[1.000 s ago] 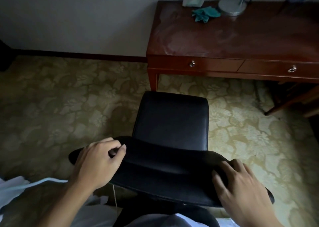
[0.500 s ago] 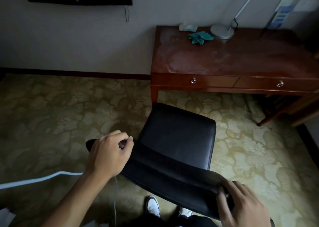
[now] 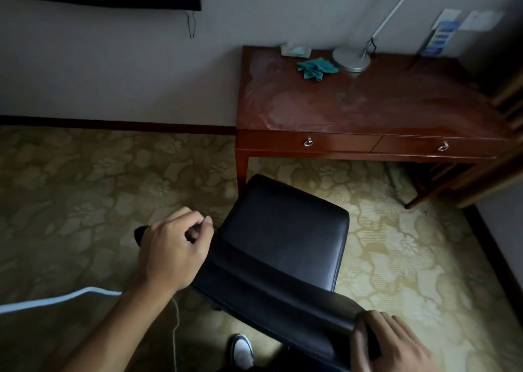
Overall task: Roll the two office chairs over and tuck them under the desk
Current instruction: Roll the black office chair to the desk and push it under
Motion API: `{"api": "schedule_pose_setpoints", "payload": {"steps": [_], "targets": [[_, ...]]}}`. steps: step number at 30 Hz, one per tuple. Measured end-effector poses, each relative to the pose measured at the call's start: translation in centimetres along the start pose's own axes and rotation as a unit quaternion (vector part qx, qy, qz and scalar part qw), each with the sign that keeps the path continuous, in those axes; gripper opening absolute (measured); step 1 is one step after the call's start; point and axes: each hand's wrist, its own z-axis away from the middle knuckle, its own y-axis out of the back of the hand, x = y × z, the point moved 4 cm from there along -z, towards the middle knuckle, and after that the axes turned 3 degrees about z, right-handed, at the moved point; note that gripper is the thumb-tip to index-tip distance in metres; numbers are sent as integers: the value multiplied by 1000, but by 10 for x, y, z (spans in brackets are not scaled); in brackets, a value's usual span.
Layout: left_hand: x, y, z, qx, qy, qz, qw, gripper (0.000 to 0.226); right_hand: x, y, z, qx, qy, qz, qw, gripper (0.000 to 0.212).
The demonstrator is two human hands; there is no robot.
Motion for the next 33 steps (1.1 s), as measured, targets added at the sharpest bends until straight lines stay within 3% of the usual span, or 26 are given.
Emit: {"api": "schedule_pose_setpoints", "payload": {"steps": [2, 7, 12, 20, 25, 29, 33], "targets": [[3, -10, -12, -33, 10, -29, 999, 37, 20, 1, -8, 2, 13, 26, 1000, 29], [13, -25, -26, -52, 19, -28, 998, 34, 31, -3, -34, 26, 28, 21, 999, 26], [41, -61, -42, -155, 57, -125, 978, 40, 71, -4, -67, 3, 59, 2, 998, 29], [100, -108, -38, -163, 148, -140, 965, 28, 155, 0, -138, -4, 124, -17, 992, 26], [140, -131, -5, -61, 208, -174, 961, 30, 210, 8, -178, -19, 169, -48, 984, 23], [168, -134, 18, 106, 204, -64, 971, 35, 238, 9, -200, -20, 212, -65, 975, 23], [185, -137, -2, 146, 234, -91, 957, 37, 245, 6, -219, 3, 251, -92, 964, 28]]}}
